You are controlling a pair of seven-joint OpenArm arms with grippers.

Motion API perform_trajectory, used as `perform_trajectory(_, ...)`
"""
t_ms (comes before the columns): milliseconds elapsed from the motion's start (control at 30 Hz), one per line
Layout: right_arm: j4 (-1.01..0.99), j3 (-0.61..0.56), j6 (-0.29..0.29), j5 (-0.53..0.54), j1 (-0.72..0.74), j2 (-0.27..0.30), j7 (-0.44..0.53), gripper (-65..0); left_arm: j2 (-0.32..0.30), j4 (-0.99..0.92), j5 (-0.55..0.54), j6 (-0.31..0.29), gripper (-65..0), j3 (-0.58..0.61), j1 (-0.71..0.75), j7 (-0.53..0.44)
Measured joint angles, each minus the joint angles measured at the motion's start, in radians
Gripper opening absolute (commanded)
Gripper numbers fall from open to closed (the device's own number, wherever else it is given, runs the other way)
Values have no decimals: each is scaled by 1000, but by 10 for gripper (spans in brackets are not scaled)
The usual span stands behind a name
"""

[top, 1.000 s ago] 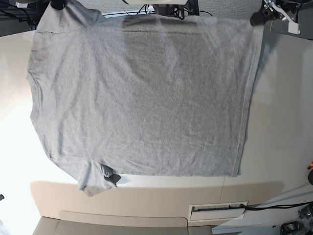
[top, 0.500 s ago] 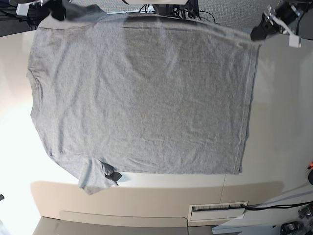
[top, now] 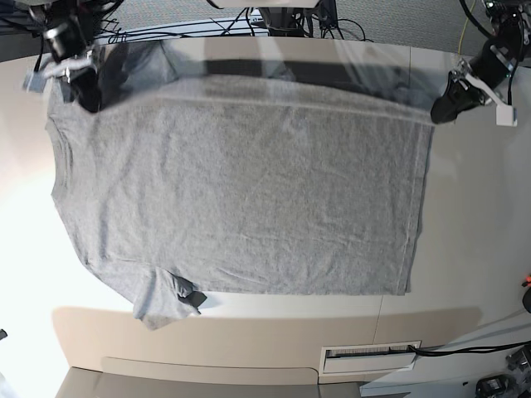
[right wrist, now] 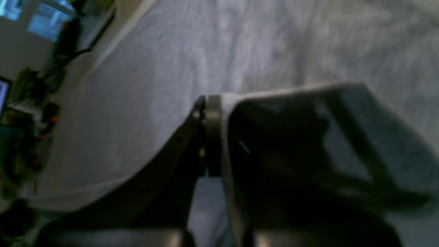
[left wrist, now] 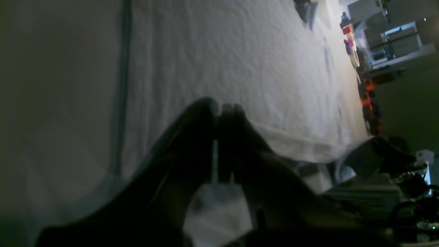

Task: Fold the T-shirt properly
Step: 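Lower the held shoulder edge with both grippers to flatten the shirt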

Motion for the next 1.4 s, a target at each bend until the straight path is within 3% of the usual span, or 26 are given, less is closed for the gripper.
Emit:
perform_trajectory(200,-1,-28,2,-167,114,48,62,-650,1,-2,83,0,-650,0,-42,-27)
perform_trajectory(533,-1,-229,7,-428,193,136,177,-650,3,-3,151,0,-650,0,-49,-63)
perform_trajectory(633,-1,-272,-40,-498,205,140,192,-650,3,-3,176,0,-650,0,-49,-79)
perform_trajectory(933,-1,-303,-68,-552,255,149,214,-650,-14,-4,270,26,-650,46,-119,-82)
perform_trajectory(1067,-1,-303,-120,-571,256,148,214,-650,-17,-3,323,27,-650,87,-132,-126)
perform_trajectory(1133,-1,-303,-126,-571,257,149,214,-650,-16,-4,344,72,-650,106,-135,-135)
perform_trajectory(1200,-1,-303,-126,-582,257,149,214,-650,-16,-5,365,71,-650,123,-146,-135)
perform_trajectory(1400,-1,-303,-198,-620,259,149,223,-650,-17,-5,443,94,-650,185,-205,-157)
